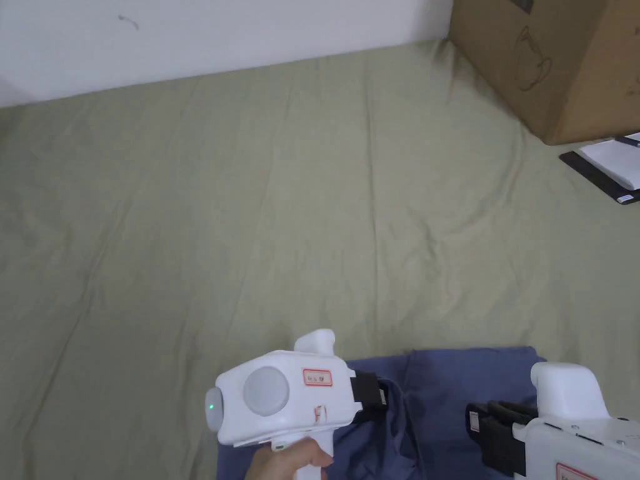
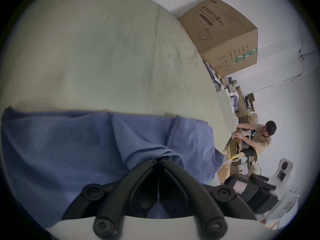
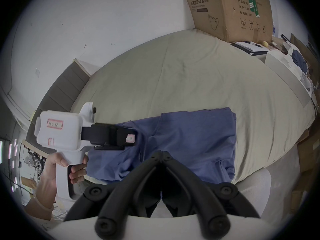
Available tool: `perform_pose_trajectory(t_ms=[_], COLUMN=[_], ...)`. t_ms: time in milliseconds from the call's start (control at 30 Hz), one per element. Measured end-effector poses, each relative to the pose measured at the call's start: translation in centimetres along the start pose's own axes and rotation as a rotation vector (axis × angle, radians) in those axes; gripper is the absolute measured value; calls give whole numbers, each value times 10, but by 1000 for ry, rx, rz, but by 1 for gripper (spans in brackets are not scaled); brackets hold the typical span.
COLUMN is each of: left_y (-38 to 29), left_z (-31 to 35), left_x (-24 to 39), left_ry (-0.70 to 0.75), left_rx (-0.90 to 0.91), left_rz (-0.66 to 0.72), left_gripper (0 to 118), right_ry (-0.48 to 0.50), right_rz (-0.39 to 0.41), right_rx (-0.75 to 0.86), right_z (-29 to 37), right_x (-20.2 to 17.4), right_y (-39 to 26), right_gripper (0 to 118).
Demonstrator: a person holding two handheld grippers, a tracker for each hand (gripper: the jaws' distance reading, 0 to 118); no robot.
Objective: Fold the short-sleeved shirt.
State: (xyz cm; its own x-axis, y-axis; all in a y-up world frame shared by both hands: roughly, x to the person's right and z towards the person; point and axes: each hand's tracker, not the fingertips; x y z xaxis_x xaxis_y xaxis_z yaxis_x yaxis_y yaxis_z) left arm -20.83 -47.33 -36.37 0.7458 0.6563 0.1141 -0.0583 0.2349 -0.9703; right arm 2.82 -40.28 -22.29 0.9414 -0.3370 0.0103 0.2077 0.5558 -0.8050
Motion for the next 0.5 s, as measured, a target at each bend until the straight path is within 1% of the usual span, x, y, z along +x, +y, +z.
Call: perform_pose_trajectory(t_ms=[33, 100, 133, 200, 233, 267, 300, 400, 500], left_y=[2, 2, 3, 6, 7, 8, 11, 14, 8], left_z=[-3, -5, -6, -5, -2, 4, 12, 41, 80], left_x=[7, 19, 21, 19, 15, 9, 3, -14, -39], left_ry=[13, 49, 54, 38, 9, -33, -42, 47, 52], left_rx=[-4, -5, -1, -5, -4, 16, 53, 116, 159], left_rz=[-28, -150, -183, -158, -123, -111, -101, -73, -57], left_gripper=[1, 1, 1, 1, 1, 1, 1, 1, 1], right_ry=[-2, -3, -6, -13, -15, -16, -17, -13, -20], right_rz=[-5, -7, -6, -1, 3, 6, 8, 15, 37], right_rx=[0, -1, -3, -9, -11, -11, -9, -6, -4], right_z=[1, 2, 2, 2, 2, 3, 5, 8, 10], right_x=[0, 1, 1, 1, 0, 0, -1, -5, -9], right_y=[0, -2, -2, -3, -3, -3, -3, -2, -1], right_gripper=[0, 0, 0, 0, 0, 0, 0, 0, 0])
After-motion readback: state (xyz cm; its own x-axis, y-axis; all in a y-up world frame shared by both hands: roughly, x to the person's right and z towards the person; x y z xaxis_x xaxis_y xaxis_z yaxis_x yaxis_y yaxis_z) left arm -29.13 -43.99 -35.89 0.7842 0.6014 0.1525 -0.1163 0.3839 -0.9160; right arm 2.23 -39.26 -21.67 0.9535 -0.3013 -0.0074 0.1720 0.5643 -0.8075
